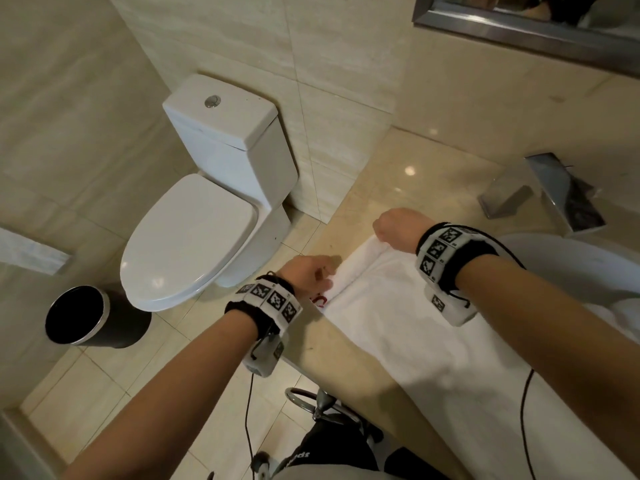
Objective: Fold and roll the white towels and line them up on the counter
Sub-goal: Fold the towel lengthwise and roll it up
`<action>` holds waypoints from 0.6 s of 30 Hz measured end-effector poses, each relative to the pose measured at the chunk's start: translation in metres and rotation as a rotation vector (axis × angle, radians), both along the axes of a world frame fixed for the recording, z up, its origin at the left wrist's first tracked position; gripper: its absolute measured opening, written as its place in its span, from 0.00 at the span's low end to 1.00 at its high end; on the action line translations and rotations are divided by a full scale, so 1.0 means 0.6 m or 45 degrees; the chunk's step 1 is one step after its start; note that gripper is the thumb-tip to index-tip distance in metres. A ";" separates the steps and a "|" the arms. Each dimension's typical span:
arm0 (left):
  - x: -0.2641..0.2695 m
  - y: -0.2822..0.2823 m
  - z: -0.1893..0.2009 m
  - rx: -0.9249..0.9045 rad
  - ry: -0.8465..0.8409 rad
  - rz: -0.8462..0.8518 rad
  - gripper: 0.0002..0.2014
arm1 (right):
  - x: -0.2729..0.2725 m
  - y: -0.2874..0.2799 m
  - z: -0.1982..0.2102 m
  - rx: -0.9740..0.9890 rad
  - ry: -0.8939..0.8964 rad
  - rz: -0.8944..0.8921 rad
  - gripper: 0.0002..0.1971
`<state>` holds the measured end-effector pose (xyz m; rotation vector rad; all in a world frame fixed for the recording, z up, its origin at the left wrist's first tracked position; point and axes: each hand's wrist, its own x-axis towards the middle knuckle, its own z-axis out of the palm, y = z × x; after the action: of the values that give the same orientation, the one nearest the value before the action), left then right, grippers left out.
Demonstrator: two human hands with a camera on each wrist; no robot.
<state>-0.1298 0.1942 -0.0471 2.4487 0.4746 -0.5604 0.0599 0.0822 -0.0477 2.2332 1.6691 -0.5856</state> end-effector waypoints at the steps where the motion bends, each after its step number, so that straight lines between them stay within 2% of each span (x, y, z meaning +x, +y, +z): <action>1: 0.001 0.002 0.001 -0.052 0.050 0.050 0.15 | 0.001 0.001 -0.003 0.038 0.047 -0.069 0.12; 4: 0.006 0.008 -0.007 -0.182 0.181 0.115 0.15 | 0.005 0.003 -0.010 0.076 0.139 -0.166 0.21; 7: 0.014 0.007 -0.014 -0.166 0.209 0.101 0.12 | 0.013 0.008 -0.023 0.032 0.172 -0.194 0.25; 10: 0.021 -0.004 -0.010 -0.103 0.229 0.076 0.10 | 0.014 0.003 -0.035 0.044 0.218 -0.310 0.22; 12: 0.024 -0.016 -0.007 -0.064 0.263 0.072 0.12 | 0.008 -0.004 -0.038 0.069 0.194 -0.288 0.19; 16: 0.028 -0.032 -0.010 -0.059 0.280 0.013 0.23 | -0.012 -0.009 -0.026 0.104 0.117 -0.269 0.12; 18: 0.029 -0.040 -0.013 -0.094 0.249 -0.001 0.25 | -0.022 -0.012 -0.017 0.096 0.025 -0.206 0.10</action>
<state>-0.1127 0.1704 -0.0550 2.3348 0.5220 -0.8082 0.0466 0.0751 -0.0577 2.4411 1.5534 -0.5930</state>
